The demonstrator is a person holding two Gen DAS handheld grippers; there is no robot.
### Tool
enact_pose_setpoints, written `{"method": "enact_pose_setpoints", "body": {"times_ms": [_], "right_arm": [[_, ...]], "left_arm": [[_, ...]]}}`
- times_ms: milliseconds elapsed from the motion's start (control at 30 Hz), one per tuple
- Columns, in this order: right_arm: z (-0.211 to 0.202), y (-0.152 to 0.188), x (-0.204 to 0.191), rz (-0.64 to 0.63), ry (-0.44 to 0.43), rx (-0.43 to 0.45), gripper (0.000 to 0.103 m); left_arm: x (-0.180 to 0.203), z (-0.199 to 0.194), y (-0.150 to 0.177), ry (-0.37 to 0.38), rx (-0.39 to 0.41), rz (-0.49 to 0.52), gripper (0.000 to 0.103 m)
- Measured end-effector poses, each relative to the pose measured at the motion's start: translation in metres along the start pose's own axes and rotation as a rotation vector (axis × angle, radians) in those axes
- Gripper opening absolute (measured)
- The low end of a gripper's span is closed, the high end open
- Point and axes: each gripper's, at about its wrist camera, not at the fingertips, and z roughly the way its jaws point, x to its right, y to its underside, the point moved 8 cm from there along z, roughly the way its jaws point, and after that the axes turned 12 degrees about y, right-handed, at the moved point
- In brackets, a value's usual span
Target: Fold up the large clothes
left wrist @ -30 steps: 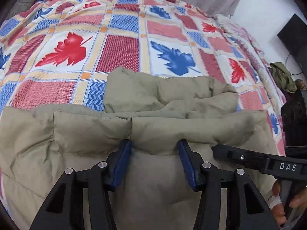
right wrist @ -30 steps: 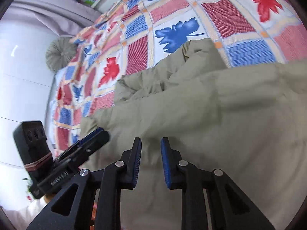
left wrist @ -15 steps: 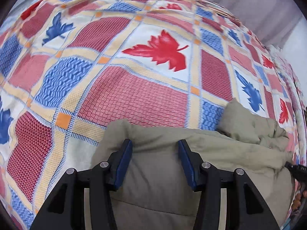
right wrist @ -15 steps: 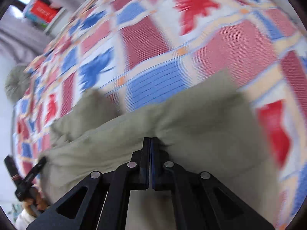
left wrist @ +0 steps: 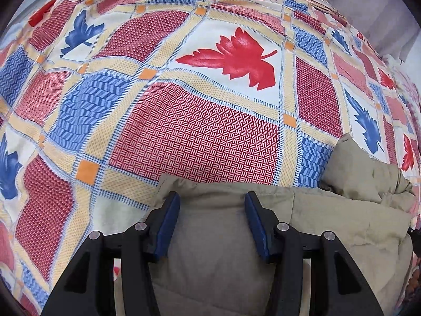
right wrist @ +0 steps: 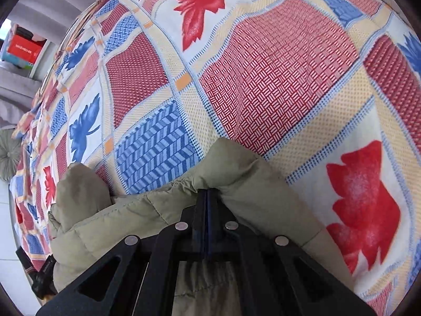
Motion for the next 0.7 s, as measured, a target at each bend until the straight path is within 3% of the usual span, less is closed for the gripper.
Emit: {"method": "enact_pose_setpoints", "body": {"times_ms": [233, 633, 700], "right_arm": [[-0.051, 0.029, 0.000, -0.050, 0.000, 0.020, 0.004], [-0.095, 0.135, -0.025, -0.096, -0.041, -0.061, 0.004], [-0.099, 0.153, -0.033, -0.112, -0.047, -0.083, 0.004]], "left_arm": [[0.004, -0.055, 0.028, 0.000, -0.033, 0.056, 0.053], [0.007, -0.104, 0.097, 0.016, -0.131, 0.069, 0.054], [0.007, -0.109, 0.106, 0.036, -0.148, 0.054, 0.074]]}}
